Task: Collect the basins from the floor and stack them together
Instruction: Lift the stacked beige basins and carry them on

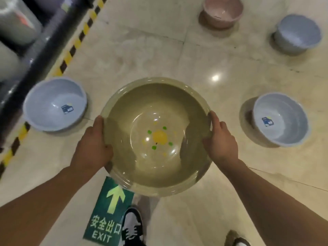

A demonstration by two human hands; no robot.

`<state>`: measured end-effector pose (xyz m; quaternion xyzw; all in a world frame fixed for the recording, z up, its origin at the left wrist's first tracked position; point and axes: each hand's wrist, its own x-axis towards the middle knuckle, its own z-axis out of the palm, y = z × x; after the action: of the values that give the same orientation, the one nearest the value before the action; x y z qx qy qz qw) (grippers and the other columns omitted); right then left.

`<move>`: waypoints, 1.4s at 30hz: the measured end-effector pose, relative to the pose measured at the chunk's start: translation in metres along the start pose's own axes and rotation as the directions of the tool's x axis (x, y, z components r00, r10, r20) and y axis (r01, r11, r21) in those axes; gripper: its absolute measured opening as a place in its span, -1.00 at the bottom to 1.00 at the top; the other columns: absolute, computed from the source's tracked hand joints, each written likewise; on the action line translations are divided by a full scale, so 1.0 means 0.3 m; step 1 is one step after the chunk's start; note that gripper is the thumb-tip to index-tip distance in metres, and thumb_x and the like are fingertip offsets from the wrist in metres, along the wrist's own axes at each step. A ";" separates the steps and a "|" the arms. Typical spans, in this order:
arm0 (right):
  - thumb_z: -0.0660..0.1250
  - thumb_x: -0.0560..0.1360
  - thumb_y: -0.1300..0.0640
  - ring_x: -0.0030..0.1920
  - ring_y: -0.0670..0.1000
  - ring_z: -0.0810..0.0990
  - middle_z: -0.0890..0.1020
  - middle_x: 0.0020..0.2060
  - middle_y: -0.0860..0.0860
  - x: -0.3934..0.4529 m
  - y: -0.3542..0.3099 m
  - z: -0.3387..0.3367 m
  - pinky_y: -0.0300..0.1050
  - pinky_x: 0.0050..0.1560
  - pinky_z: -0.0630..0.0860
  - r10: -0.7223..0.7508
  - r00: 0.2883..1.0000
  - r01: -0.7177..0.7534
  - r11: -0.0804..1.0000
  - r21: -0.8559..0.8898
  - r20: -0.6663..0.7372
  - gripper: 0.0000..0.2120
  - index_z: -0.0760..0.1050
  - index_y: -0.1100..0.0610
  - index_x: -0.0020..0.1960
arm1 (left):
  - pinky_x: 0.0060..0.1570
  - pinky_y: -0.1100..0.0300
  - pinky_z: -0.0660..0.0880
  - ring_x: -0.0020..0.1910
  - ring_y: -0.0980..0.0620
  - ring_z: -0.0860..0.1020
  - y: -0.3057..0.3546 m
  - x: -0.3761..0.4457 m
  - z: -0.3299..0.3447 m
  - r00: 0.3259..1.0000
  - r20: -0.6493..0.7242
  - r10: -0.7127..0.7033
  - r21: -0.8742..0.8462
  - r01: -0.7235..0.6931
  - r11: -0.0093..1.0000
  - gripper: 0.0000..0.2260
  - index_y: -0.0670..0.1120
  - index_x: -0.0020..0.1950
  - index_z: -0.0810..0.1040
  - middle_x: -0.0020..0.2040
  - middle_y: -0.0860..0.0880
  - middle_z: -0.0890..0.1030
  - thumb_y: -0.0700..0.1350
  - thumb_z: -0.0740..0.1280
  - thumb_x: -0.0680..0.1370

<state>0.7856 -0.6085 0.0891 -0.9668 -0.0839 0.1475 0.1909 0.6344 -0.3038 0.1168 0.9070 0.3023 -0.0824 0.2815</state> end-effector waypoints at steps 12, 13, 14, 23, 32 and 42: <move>0.31 0.39 0.14 -0.33 0.15 0.40 0.54 0.07 0.01 0.069 -0.104 0.533 -0.10 -0.35 0.29 -0.028 0.991 0.059 0.968 -0.243 0.131 -0.28 0.09 -0.20 0.44 | -0.09 -0.17 0.55 -0.06 -0.32 0.55 -0.491 0.014 0.280 0.974 0.052 -0.221 -0.032 0.223 0.974 -0.36 -0.11 0.49 0.17 0.08 -0.25 0.53 -0.27 0.32 0.45; 0.34 0.39 0.13 -0.33 0.14 0.39 0.54 0.08 0.01 0.076 -0.075 0.563 -0.09 -0.34 0.30 -0.041 0.991 0.072 0.964 -0.254 0.128 -0.26 0.08 -0.19 0.45 | -0.07 -0.17 0.55 -0.03 -0.32 0.56 -0.505 0.020 0.321 0.975 0.035 -0.220 -0.024 0.221 0.975 -0.36 -0.10 0.50 0.16 0.13 -0.24 0.53 -0.26 0.32 0.46; 0.36 0.39 0.12 -0.33 0.14 0.39 0.54 0.09 0.02 0.084 -0.048 0.587 -0.09 -0.33 0.31 -0.046 0.991 0.077 0.960 -0.268 0.122 -0.24 0.07 -0.18 0.47 | -0.04 -0.17 0.54 0.01 -0.33 0.56 -0.516 0.026 0.361 0.976 0.023 -0.217 -0.013 0.218 0.976 -0.35 -0.08 0.51 0.14 0.18 -0.23 0.52 -0.24 0.32 0.47; 0.39 0.44 -0.07 -0.31 0.16 0.51 0.55 0.13 0.00 0.113 0.080 0.726 -0.13 -0.41 0.27 -0.024 0.977 0.103 0.922 -0.374 0.210 -0.20 -0.01 -0.12 0.52 | 0.13 -0.20 0.45 0.18 -0.38 0.50 -0.565 0.084 0.566 0.953 0.088 -0.290 0.030 0.288 0.957 -0.28 -0.02 0.58 0.02 0.34 -0.24 0.45 -0.12 0.36 0.54; 0.38 0.45 -0.08 -0.36 0.15 0.49 0.56 0.04 0.03 0.130 0.090 0.753 -0.12 -0.43 0.33 -0.025 0.958 0.135 0.919 -0.371 0.286 -0.21 -0.04 -0.07 0.50 | -0.10 -0.16 0.58 -0.06 -0.27 0.59 -0.573 0.109 0.521 0.921 0.297 -0.253 0.211 0.196 0.958 -0.28 -0.03 0.56 -0.07 0.24 -0.21 0.53 -0.01 0.30 0.56; 0.18 0.56 -0.19 0.44 0.22 0.29 0.26 0.50 0.03 0.122 -0.187 0.427 0.17 0.24 0.41 -0.270 0.901 0.400 0.820 -0.409 0.340 -0.32 0.01 -0.03 0.57 | 0.45 -0.14 0.14 0.53 -0.16 0.21 -0.326 0.149 0.140 0.983 0.181 0.002 0.591 -0.110 0.799 -0.34 -0.01 0.60 0.15 0.56 -0.15 0.26 0.19 0.04 0.52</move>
<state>0.7735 -0.5050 -0.0112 -0.9245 -0.3121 0.2155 -0.0389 0.6131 -0.2404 0.0227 0.9474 0.2085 -0.2427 0.0084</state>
